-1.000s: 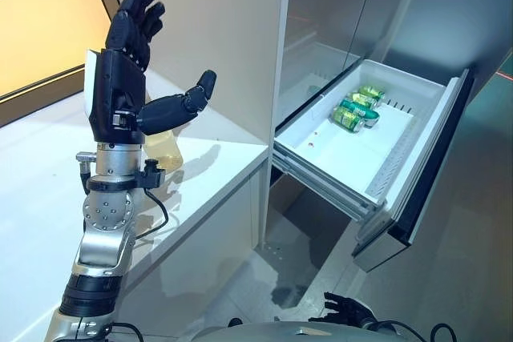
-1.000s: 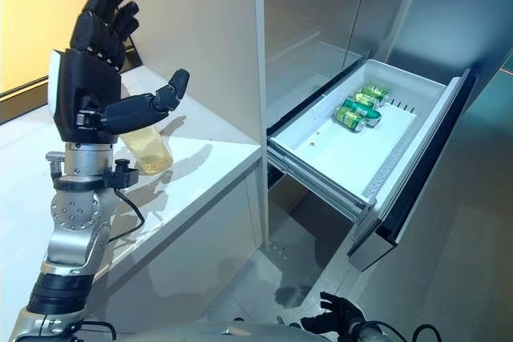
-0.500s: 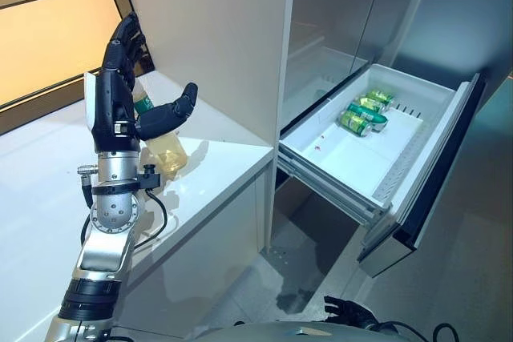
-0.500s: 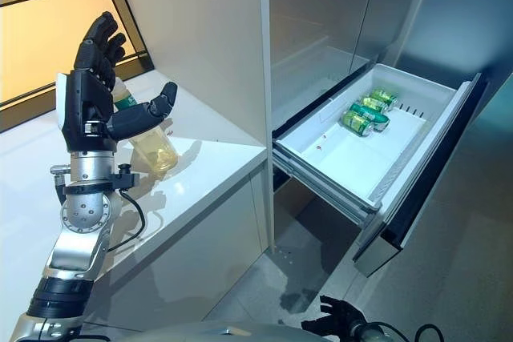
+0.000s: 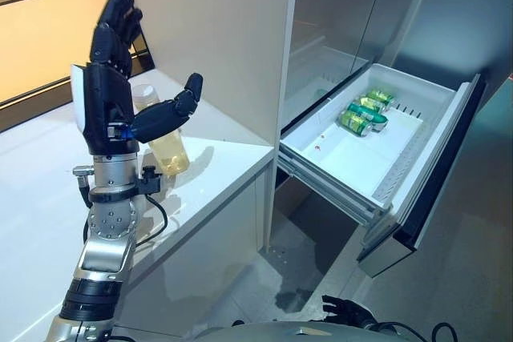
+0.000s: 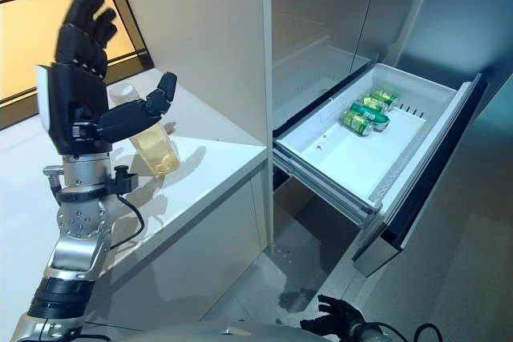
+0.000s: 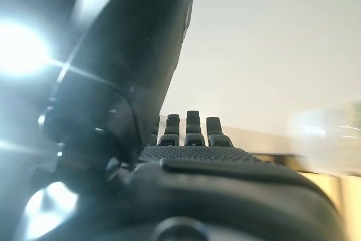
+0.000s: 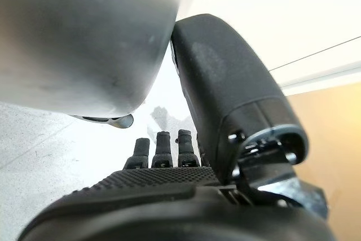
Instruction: Put drinks into fridge and close the fridge
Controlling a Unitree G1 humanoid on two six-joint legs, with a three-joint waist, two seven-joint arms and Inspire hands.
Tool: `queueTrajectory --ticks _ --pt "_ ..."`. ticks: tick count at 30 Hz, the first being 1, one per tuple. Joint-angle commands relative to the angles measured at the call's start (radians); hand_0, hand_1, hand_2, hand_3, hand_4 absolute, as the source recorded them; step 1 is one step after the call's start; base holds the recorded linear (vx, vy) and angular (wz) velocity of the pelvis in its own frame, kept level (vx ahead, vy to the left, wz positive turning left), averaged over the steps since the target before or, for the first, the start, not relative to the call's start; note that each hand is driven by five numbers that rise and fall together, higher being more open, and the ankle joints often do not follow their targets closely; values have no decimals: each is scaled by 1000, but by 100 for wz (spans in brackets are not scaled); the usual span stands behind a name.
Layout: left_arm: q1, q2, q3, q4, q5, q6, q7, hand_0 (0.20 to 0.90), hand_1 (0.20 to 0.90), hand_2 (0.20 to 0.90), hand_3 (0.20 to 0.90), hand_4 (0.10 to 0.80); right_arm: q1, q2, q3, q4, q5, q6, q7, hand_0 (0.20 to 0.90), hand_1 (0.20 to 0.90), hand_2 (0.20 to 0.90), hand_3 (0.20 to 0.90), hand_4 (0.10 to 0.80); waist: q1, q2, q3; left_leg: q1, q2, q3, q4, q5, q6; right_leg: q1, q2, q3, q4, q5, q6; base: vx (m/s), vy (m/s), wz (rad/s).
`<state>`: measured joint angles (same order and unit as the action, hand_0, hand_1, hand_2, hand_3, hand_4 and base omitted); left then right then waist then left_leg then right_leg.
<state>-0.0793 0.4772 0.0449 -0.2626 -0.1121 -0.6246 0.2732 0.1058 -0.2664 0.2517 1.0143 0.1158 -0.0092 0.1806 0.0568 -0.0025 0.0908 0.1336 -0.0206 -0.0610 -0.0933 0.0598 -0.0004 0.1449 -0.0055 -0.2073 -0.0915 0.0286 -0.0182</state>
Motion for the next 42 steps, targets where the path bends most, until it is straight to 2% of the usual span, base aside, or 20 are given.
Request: queueTrajectory --ticks 1,4,6,8,10,12,20,26,31,36,42 --pt "-125 10 27 -92 14 -116 -22 900 900 900 900 800 -13 44 46 -19 -23 -23 5 900 900 900 900 800 -5 -17 -12 24 -7 54 6 -89 5 18 -15 10 70 -78 60 0 0 0" --pt "-132 6 23 -108 0 -150 -38 900 900 900 900 800 -9 47 51 -25 -28 -19 2 900 900 900 900 800 -7 -18 -12 24 -6 55 6 -90 4 17 -15 11 69 -78 61 0 0 0" --pt "-133 -1 26 -122 4 -134 -34 900 900 900 900 800 -9 47 53 -28 -29 -16 1 900 900 900 900 800 -8 -18 -13 23 -6 54 6 -90 3 17 -14 13 68 -77 61 0 0 0" --pt "-131 -4 26 -124 35 -98 7 900 900 900 900 800 -9 46 55 -37 -29 -10 1 900 900 900 900 800 -9 -17 -11 22 -7 53 6 -89 2 17 -14 14 67 -77 61 0 0 0" --pt "-122 2 27 -101 42 17 84 900 900 900 900 800 -8 44 56 -51 -27 1 -1 900 900 900 900 800 -8 -16 -10 22 -9 49 6 -90 3 17 -14 15 66 -76 62 0 0 0" --pt "-102 5 34 -73 42 65 127 900 900 900 900 800 -8 39 53 -64 -23 12 1 900 900 900 900 800 -6 -16 -8 22 -10 48 6 -88 4 18 -14 13 66 -76 61 0 0 0" --pt "-26 -2 83 -3 7 102 186 900 900 900 900 800 -8 30 32 -68 -29 18 13 900 900 900 900 800 12 -15 -3 20 -14 40 6 -82 5 21 -17 3 64 -75 59 0 0 0" --pt "-18 -20 78 27 -86 128 89 900 900 900 900 800 -13 23 26 -64 -41 12 22 900 900 900 900 800 14 -16 -3 22 -13 42 6 -82 4 22 -16 1 67 -77 57 0 0 0" --pt "-20 -43 48 48 -251 170 -75 900 900 900 900 800 -19 19 23 -60 -51 13 32 900 900 900 900 800 12 -15 -3 23 -11 46 6 -81 4 22 -14 4 69 -77 57 0 0 0" --pt "-19 -45 15 58 -282 219 -107 900 900 900 900 800 -15 14 37 -73 -44 23 26 900 900 900 900 800 11 -15 3 28 -12 48 6 -81 8 26 -17 -1 69 -78 57 0 0 0" --pt "-35 -45 -19 102 -228 245 -98 900 900 900 900 800 -43 16 52 -53 -20 40 17 900 900 900 900 800 18 -16 -3 23 -14 43 6 -73 5 24 -17 -2 71 -73 57 5 2 0"
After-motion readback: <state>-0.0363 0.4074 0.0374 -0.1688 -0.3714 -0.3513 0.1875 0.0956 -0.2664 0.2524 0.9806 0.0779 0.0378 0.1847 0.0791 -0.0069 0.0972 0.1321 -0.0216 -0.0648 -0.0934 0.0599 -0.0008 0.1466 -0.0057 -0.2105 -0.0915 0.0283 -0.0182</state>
